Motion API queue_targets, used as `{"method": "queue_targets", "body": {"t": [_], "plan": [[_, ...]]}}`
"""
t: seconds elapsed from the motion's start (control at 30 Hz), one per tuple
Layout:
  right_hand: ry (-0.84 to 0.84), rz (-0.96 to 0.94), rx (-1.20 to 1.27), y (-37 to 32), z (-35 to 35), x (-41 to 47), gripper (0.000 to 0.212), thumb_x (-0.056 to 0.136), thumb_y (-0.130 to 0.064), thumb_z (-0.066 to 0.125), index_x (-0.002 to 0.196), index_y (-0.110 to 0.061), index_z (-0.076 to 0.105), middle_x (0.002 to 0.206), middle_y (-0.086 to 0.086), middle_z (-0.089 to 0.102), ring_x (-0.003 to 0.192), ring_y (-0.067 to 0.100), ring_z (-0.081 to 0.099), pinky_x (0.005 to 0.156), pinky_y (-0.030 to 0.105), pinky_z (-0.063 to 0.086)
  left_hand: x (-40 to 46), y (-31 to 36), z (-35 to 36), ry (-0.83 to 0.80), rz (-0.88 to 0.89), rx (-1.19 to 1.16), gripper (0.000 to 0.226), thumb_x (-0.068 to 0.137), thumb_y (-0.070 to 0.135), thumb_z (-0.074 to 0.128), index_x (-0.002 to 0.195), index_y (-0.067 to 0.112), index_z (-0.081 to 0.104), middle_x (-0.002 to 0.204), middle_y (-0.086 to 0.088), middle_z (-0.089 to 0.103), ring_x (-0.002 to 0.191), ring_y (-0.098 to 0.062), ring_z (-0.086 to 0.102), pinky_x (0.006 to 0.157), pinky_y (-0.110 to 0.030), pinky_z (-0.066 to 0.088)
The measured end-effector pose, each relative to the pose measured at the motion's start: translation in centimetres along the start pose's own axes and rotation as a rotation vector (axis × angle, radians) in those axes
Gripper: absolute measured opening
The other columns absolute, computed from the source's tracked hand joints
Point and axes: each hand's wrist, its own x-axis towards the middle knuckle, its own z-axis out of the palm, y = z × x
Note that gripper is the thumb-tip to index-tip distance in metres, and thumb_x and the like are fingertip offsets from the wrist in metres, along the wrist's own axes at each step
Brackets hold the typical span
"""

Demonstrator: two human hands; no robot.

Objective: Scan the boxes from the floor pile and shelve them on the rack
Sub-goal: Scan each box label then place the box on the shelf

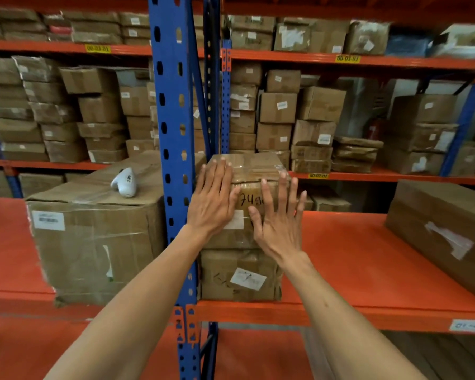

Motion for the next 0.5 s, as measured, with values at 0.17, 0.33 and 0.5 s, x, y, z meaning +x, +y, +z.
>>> {"method": "queue_targets", "body": {"t": [0.17,0.33,0.5], "plan": [[-0.062,-0.013,-0.083,0.3,-0.5,-0.1,0.071,0.107,-0.049,0.038,0.164,-0.015,0.015,0.169,0.018,-0.008,0.157,0.044,-0.002,0.124,0.065,0.000,0.0,0.2,-0.3,-0.059,0.014,-0.031,0.064,0.106,0.035,0.027,0.155,-0.004,0.014,0.164,-0.022,0.008,0.153,-0.033,0.007,0.123,-0.052,0.012],[-0.150,-0.011,-0.066,0.9,-3.0,-2.2,0.075,0.107,-0.050,0.040,0.165,-0.012,0.010,0.171,0.021,-0.001,0.158,0.040,-0.004,0.124,0.063,-0.001,-2.8,1.2,-1.2,-0.124,-0.009,-0.064,0.069,0.106,0.041,0.029,0.155,-0.004,0.011,0.163,-0.026,0.005,0.153,-0.035,0.004,0.123,-0.054,0.011],[-0.237,0.038,-0.050,4.4,-8.2,-6.6,0.077,0.105,-0.051,0.041,0.165,-0.011,0.013,0.172,0.018,-0.002,0.159,0.035,-0.005,0.125,0.060,0.000,-9.0,6.4,-2.8,-0.254,-0.036,-0.137,0.074,0.104,0.046,0.031,0.155,-0.005,0.012,0.163,-0.027,0.003,0.153,-0.036,0.003,0.124,-0.052,0.009]]}}
